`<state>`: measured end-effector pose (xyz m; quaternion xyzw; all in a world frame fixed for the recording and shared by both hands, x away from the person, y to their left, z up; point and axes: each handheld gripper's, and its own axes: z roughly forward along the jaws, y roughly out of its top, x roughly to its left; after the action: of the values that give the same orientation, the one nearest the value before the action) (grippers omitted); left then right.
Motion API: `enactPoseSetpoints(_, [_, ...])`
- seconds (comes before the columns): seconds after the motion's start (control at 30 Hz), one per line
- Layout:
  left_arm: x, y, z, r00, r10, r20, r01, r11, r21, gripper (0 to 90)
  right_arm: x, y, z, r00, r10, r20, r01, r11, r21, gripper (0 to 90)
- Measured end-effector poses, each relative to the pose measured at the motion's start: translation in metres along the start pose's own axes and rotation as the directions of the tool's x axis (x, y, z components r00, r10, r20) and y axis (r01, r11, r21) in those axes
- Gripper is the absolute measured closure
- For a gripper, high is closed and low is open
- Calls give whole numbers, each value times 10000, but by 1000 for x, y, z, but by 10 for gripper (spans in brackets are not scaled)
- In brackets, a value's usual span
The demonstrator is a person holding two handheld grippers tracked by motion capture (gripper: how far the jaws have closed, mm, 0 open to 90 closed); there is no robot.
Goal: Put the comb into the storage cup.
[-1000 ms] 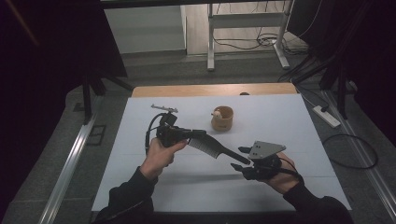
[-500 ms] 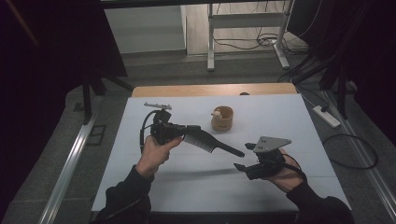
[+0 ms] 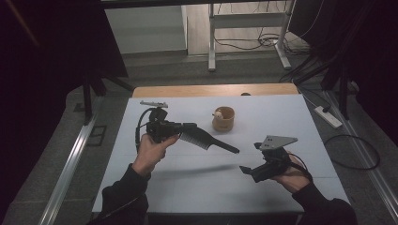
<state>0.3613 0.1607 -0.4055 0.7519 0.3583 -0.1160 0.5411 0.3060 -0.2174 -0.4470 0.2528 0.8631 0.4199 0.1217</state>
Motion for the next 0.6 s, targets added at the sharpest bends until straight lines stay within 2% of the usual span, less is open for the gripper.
enactPoseSetpoints(0.33, [1, 4, -10, 9997, 99, -240, -102, 9999, -135, 837, -2, -11, -9, 9982, 329, 505, -362, 9972, 660, 0])
enactPoseSetpoints(0.6, [5, 8, -20, 9993, 78, -368, -88, 9996, -261, 837, -5, -18, -17, 9958, 570, 715, -625, 9950, 776, 0])
